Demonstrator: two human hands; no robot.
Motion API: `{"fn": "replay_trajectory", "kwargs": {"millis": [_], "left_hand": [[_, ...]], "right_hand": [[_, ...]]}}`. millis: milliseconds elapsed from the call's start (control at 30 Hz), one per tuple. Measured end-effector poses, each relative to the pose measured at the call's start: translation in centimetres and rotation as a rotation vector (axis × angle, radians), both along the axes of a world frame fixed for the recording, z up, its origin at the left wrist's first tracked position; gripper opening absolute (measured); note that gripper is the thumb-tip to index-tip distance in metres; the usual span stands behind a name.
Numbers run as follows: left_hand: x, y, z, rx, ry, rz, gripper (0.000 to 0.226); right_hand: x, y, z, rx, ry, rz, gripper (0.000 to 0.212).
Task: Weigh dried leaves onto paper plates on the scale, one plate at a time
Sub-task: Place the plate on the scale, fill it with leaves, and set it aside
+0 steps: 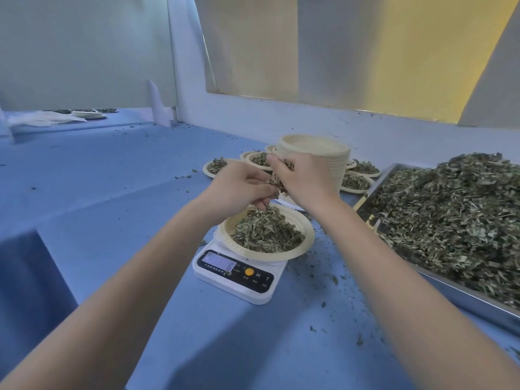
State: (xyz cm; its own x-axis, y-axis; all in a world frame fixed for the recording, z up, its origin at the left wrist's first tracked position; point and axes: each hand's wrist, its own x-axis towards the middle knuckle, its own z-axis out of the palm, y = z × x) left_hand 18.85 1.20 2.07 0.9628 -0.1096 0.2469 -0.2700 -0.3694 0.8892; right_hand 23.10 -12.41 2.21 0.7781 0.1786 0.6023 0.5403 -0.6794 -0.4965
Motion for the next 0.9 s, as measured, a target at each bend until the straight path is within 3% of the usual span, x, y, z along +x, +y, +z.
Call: {"fn": "replay_trajectory", "kwargs": {"millis": [400,600,900], "left_hand": [[0.6,0.8,-0.4,0.284,-0.108,0.146,0.01],[0.4,-0.1,-0.5,0.411,-0.152,0.159,0.046],[-0.1,-0.4,-0.1,0.436,-0.232,0.152,0.029]], "right_hand": [[0.2,-2.1,-0.9,0.067,0.085,-0.129,0.055],[-0.5,-2.7,-2.0,0.054,0.143,-0.098,0.053],[-1.1,-2.3,-1.8,0.076,0.143,-0.061,0.052]]}}
